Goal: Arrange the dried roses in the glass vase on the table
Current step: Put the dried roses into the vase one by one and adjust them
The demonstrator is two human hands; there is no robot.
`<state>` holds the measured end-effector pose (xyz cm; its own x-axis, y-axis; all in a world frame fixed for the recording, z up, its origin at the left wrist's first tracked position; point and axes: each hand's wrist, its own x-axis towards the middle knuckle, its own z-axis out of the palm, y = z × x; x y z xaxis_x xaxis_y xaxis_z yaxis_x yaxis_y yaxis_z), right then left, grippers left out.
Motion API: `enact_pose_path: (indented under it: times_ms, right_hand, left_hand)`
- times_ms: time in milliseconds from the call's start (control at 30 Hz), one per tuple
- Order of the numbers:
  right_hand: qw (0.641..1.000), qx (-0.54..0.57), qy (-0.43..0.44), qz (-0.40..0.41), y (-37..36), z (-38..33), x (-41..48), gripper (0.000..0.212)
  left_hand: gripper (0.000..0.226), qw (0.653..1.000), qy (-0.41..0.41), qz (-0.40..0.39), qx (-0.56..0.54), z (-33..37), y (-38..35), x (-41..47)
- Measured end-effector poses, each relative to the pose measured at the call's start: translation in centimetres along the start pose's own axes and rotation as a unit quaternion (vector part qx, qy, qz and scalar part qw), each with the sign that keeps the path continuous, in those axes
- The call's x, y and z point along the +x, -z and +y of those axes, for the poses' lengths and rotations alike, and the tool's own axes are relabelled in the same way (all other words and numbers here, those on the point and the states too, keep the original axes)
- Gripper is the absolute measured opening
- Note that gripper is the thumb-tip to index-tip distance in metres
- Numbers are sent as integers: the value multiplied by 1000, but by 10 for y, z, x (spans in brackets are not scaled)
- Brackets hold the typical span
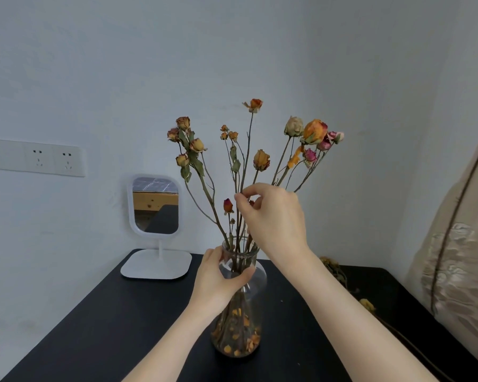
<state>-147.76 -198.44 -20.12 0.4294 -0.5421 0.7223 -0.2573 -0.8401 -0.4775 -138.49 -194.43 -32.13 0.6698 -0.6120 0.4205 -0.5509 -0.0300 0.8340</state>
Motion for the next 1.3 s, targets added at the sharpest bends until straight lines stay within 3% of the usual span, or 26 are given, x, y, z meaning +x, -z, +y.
enact_pose_path:
  times_ms: [333, 667, 800, 867, 933, 1000, 1067, 1200, 1300]
  right_hand:
    - [999, -10, 31, -43, 1, 0, -9, 22]
    - [996, 35, 6, -86, 10, 15, -17, 24]
    - [994, 60, 3, -86, 27, 29, -33, 13]
    - [992, 59, -12, -108, 36, 45, -48, 3]
    - [988, 43, -52, -142, 44, 68, -65, 9]
    - [978, 34, -112, -172, 50, 94, -79, 10]
    - [963, 20, -175, -204, 56, 121, -92, 10]
    - [940, -25, -253, -229, 73, 170, -110, 14]
    - [931, -38, -301, -205, 91, 201, -115, 11]
  left_hand:
    - [40, 1000, 3, 3, 1, -1, -1, 0]
    - [55, 999, 19, 22, -44, -1, -5, -3]
    - [69, 995, -4, 86, -40, 0, -2, -16]
    - [56, 988, -48, 144, -22, 1, -1, -32]
    - [37, 981, -105, 162, -11, 3, -4, -54]
    - [24, 980, -159, 117, -20, 5, -14, -78]
    - [17, 984, -174, 24, -33, 8, -31, -96]
    - [17, 977, -110, -185, 9, 21, -74, -106]
    - [10, 964, -43, -261, 18, 30, -108, -101]
